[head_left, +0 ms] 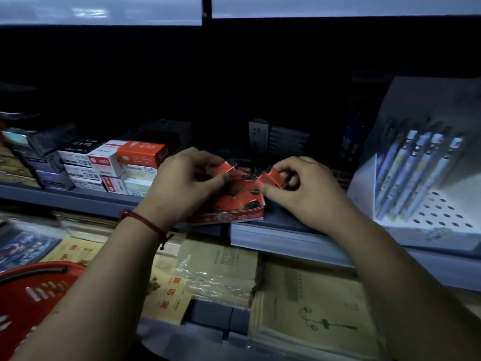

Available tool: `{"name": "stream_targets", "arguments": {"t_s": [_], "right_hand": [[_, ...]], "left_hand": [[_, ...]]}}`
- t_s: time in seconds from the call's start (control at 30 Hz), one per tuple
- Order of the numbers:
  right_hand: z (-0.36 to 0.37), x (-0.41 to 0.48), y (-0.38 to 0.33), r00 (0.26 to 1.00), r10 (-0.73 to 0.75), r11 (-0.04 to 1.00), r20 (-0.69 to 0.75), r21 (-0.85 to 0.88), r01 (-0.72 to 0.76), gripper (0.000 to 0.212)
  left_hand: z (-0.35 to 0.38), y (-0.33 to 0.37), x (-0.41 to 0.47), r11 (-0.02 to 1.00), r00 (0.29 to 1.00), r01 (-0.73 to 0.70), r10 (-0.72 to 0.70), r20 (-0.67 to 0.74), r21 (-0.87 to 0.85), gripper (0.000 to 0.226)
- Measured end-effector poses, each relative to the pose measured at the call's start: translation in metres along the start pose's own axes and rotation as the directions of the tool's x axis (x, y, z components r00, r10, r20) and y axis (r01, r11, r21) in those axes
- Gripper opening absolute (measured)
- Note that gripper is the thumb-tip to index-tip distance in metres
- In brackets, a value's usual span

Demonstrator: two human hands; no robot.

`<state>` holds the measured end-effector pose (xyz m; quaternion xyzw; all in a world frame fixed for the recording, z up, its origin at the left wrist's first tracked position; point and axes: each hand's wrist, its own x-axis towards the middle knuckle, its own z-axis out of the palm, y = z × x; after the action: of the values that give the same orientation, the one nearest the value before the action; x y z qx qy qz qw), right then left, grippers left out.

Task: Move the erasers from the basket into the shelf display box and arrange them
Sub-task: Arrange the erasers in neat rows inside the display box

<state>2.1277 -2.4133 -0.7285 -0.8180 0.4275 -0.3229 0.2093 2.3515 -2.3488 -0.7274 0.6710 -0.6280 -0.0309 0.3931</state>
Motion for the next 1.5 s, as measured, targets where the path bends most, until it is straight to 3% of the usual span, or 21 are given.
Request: {"name": "stream_targets", "arguments": {"t_s": [0.13, 0.23, 0.5, 0.87, 1.13, 1.37, 1.5], "right_hand": [[0.028, 0.013, -0.019, 0.998, -0.063, 0.997, -0.022, 0.034, 0.063, 0.028], [0.047, 0.021, -0.023, 0.995, -0.08, 0.992, 0.063, -0.091, 0.085, 0.046], [0.026, 0.023, -0.009, 0.972, -0.045, 0.996, 0.231, -0.065, 0.062, 0.066], [-0.002, 0.002, -0.002, 0.939, -0.088, 0.995, 0.331, 0.064, 0.07, 0.021], [-0.018, -0.002, 0.001, 0.955, -0.02, 1.0, 0.295, -0.003, 0.022, 0.025], [-0.025, -0.009, 0.014, 0.979, 0.049, 0.981, 0.198, -0.193, -0.01, 0.028], [-0.026, -0.014, 0.019, 0.985, -0.004, 0.99, 0.172, -0.14, 0.028, 0.013]], "left_hand": [[-0.007, -0.02, -0.013, 1.0, 0.998, 0.002, -0.002, 0.06, 0.003, 0.03], [-0.009, -0.025, -0.02, 1.0, 0.995, -0.01, 0.008, 0.098, 0.029, 0.032], [-0.01, -0.022, -0.027, 0.969, 0.984, 0.137, -0.111, 0.136, -0.205, 0.029], [0.001, -0.008, -0.031, 0.958, 0.976, 0.126, -0.073, 0.205, -0.257, 0.025], [0.016, 0.01, -0.034, 0.953, 0.979, 0.073, -0.012, 0.202, -0.296, 0.025], [0.034, 0.025, -0.019, 0.955, 0.965, 0.01, 0.069, 0.253, -0.296, 0.026], [0.037, 0.027, -0.019, 0.964, 0.981, -0.023, 0.073, 0.181, -0.266, 0.025]]}}
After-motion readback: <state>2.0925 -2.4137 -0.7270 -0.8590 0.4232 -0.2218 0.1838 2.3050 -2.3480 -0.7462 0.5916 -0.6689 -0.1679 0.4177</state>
